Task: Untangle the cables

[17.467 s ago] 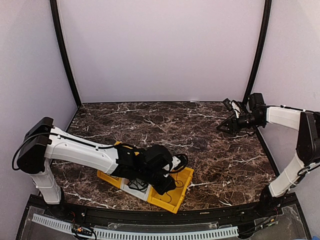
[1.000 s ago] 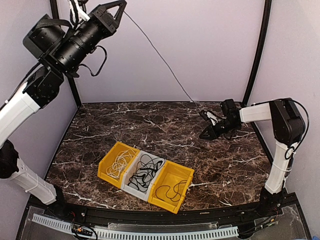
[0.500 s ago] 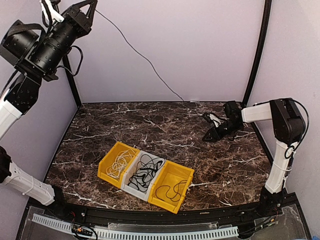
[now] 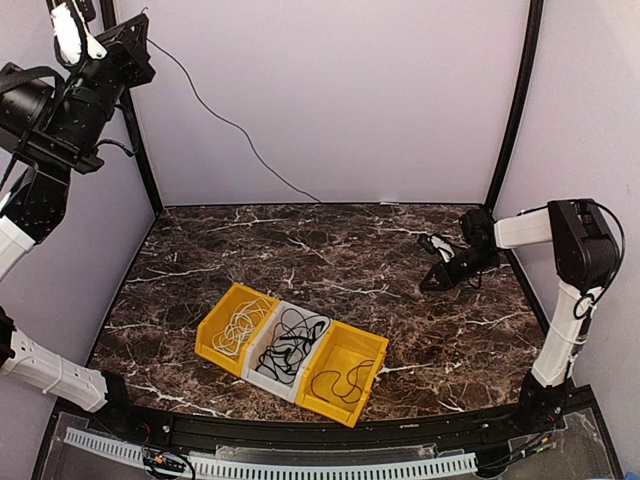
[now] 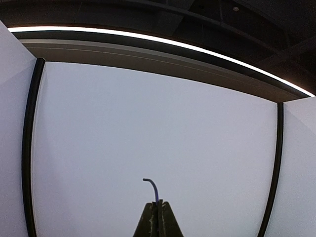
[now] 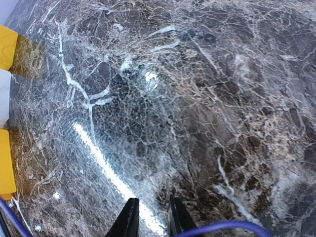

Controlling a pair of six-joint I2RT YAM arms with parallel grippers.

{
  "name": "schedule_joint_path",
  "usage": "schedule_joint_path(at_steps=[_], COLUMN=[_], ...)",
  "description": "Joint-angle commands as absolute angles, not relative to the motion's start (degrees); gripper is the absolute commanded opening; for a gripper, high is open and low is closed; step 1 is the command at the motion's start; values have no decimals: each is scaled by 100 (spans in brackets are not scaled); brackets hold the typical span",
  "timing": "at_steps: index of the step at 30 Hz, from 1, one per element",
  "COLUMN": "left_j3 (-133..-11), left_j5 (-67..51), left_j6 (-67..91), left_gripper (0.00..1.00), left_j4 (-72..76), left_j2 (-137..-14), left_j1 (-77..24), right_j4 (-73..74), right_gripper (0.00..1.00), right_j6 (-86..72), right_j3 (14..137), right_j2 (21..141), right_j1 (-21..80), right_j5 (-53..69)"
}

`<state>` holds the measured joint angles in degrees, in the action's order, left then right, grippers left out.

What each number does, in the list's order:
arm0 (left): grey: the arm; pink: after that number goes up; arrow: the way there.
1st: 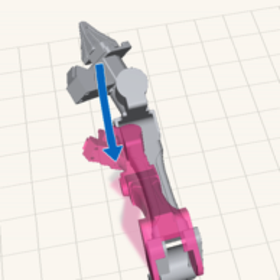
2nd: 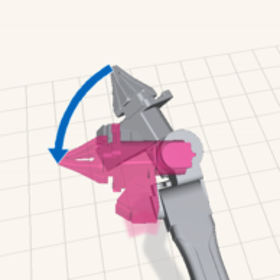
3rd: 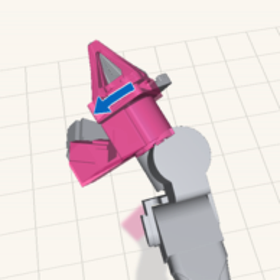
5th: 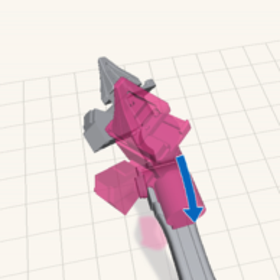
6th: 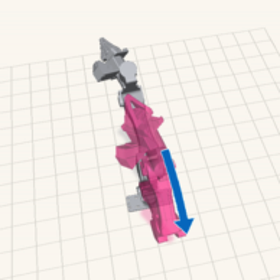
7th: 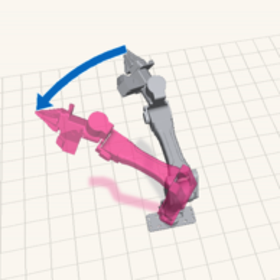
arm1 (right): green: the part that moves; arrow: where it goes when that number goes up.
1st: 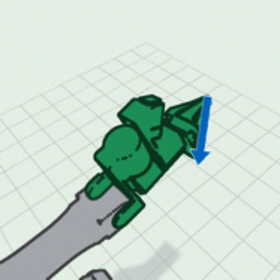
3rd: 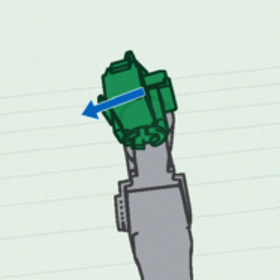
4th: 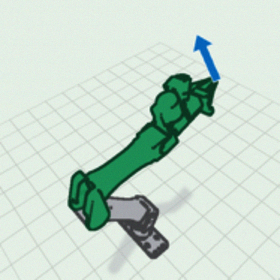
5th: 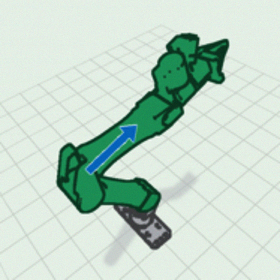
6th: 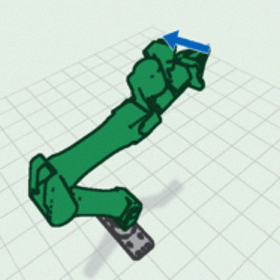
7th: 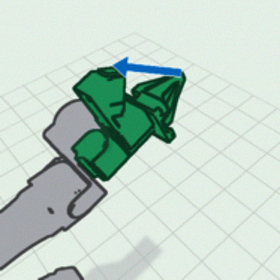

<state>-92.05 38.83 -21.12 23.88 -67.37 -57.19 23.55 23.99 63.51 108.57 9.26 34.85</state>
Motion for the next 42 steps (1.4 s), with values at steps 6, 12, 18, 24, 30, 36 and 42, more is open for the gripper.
schedule_joint_path(at_steps=[6,12,18,24,30,36,42], left_j3=[-8134,-7582,-7427,-7575,-7438,-7152,-6850], left_j5=[4825,4630,3026,1317,-199,-1056,-1207], left_j6=[-2481,-1430,-436,-40,582,1149,1531], left_gripper=[0,0,0,0,0,0,0], left_j4=[2439,1644,1044,992,1039,1072,1014], left_j2=[-6630,-6533,-6504,-6528,-6479,-6257,-5991], left_j1=[-5731,-5723,-5730,-5730,-5731,-5767,-5949], right_j4=[2841,3302,3862,4155,4454,4692,4616], right_gripper=[11,11,12,13,14,14,17], right_j6=[2911,3231,3035,3050,3290,3634,3594], right_j3=[6067,6032,6698,7082,7115,7034,6967], right_j2=[10203,9437,8757,8342,8264,8415,8718], right_j1=[589,600,903,1928,3110,4185,4753], right_j5=[3582,3865,4267,4237,4166,3713,3672])
